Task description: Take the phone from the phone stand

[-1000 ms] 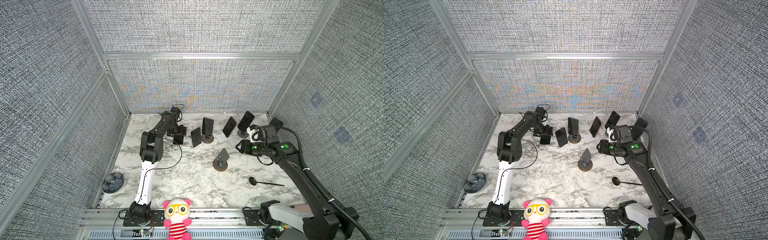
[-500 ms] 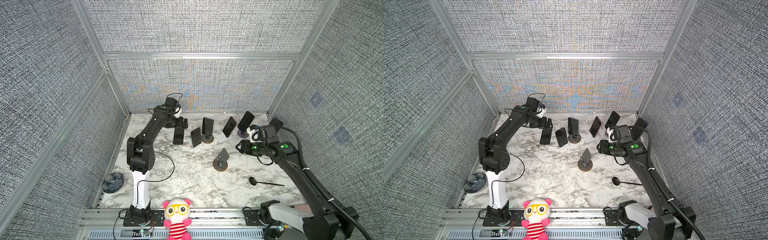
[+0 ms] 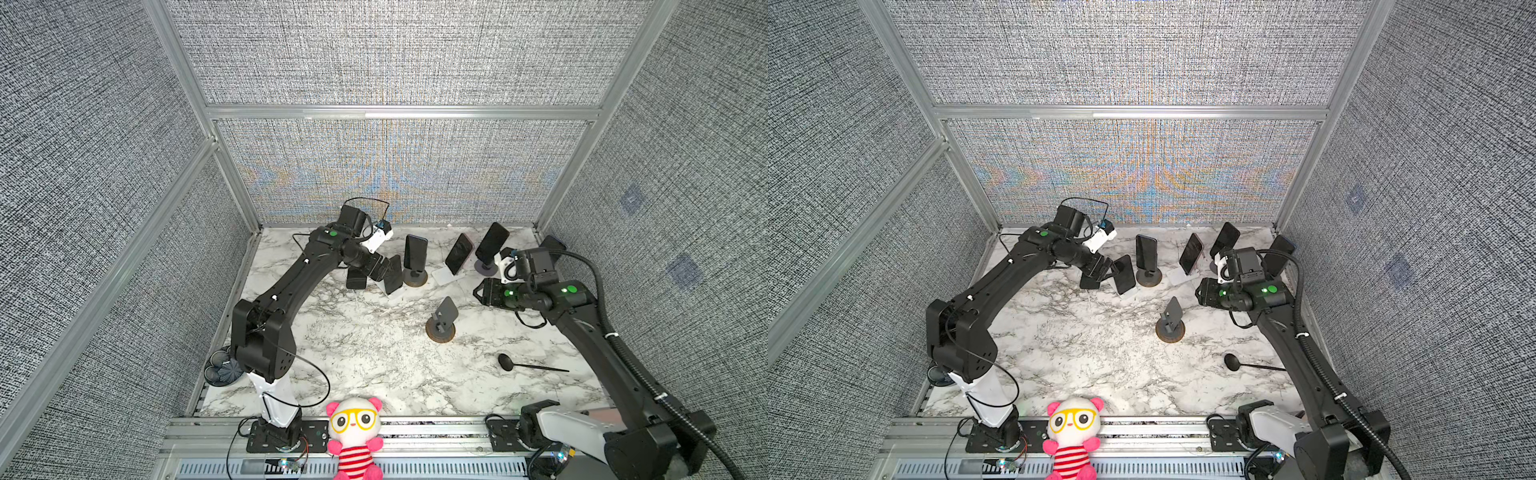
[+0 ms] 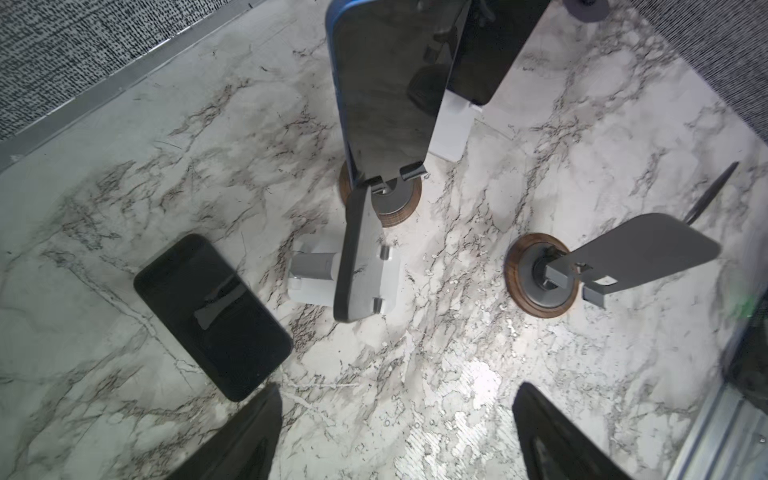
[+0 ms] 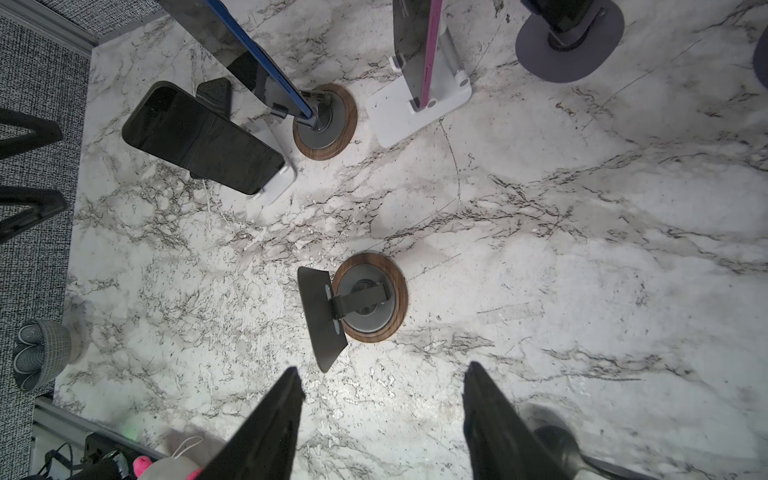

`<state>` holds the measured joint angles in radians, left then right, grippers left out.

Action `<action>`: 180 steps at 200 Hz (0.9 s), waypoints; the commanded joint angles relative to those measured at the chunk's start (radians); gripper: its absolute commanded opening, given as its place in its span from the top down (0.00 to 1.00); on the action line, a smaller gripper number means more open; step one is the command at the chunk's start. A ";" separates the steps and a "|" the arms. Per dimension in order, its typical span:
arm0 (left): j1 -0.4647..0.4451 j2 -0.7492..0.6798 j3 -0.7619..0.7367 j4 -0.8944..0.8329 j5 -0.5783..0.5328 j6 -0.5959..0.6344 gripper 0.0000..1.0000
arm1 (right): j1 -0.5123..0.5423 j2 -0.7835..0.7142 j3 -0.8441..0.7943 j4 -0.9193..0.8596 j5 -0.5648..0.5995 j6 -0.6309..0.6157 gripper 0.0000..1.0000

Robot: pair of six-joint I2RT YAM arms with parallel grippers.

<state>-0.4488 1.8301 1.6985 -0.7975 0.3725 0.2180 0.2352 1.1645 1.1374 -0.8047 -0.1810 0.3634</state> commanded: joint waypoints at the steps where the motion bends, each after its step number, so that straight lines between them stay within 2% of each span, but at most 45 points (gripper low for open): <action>1: 0.000 0.058 0.054 0.022 0.005 0.041 0.24 | -0.002 -0.004 0.001 -0.020 0.001 -0.002 0.43; 13: 0.000 0.100 0.116 -0.002 0.009 0.032 0.28 | -0.002 -0.011 -0.001 -0.025 0.003 -0.003 0.43; 45: 0.002 0.203 0.214 -0.028 0.027 0.020 0.31 | -0.013 -0.033 -0.021 -0.015 -0.024 0.007 0.44; 70: 0.001 0.228 0.217 -0.024 0.025 0.018 0.41 | -0.026 -0.050 -0.030 -0.005 -0.035 0.010 0.44; 100: 0.001 0.225 0.185 -0.022 0.022 0.025 0.44 | -0.038 -0.048 -0.028 -0.015 -0.031 -0.001 0.44; 157: 0.002 0.238 0.149 0.017 0.003 0.018 0.79 | -0.040 -0.044 -0.033 -0.018 -0.044 -0.012 0.45; 180: 0.002 0.229 0.153 0.025 0.016 0.016 0.84 | -0.039 -0.054 -0.038 -0.006 -0.058 -0.016 0.45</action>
<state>-0.4488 2.0693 1.8473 -0.7986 0.3843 0.2348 0.1951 1.1210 1.1049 -0.8204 -0.2173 0.3599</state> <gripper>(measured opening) 0.176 0.547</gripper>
